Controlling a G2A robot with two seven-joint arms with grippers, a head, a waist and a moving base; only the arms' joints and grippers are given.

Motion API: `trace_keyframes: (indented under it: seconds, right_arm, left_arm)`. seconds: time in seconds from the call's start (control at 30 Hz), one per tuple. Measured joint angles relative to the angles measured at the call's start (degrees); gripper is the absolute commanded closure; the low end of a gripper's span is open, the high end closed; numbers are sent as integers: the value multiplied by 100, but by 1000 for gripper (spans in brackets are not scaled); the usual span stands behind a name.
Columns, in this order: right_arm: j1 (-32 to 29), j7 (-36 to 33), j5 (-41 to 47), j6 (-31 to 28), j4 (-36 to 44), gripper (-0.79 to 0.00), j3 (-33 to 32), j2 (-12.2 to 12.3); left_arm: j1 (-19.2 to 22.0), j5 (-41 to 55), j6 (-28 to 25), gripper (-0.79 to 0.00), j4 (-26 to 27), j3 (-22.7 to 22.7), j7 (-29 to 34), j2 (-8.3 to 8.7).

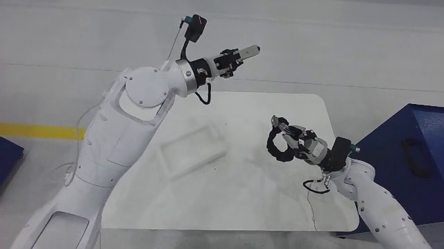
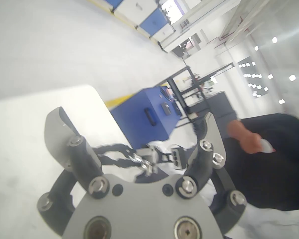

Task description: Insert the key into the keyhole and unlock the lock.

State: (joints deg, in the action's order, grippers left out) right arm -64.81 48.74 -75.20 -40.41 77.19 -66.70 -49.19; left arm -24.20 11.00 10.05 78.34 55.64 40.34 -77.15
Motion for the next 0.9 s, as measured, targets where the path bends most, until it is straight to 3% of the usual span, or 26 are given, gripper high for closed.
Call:
trace_keyframes:
  seconds: [0.27,0.4,0.5,0.6,0.7,0.9]
  right_arm:
    - [-5,-51,-33,77,40,0,-12,-4]
    - [-122,-214,-151,60,253,0,-85,4]
    - [-213,-118,-377,19,270,0,-159,24]
    - [-251,-123,-456,-94,227,0,-184,27]
    - [-270,-160,-575,-180,229,0,-183,26]
    - [-292,-236,-477,-452,196,0,-185,9]
  left_arm:
    - [-26,143,69,-785,-14,-12,1,-4]
    - [99,617,1006,-785,-179,-181,955,3]
    - [189,185,1535,-785,-114,-323,1690,50]
    - [141,328,1774,-705,5,-332,2074,76]
    - [100,1,1900,-643,138,-531,2072,88]
    - [108,-354,1710,-566,83,-930,2145,49]
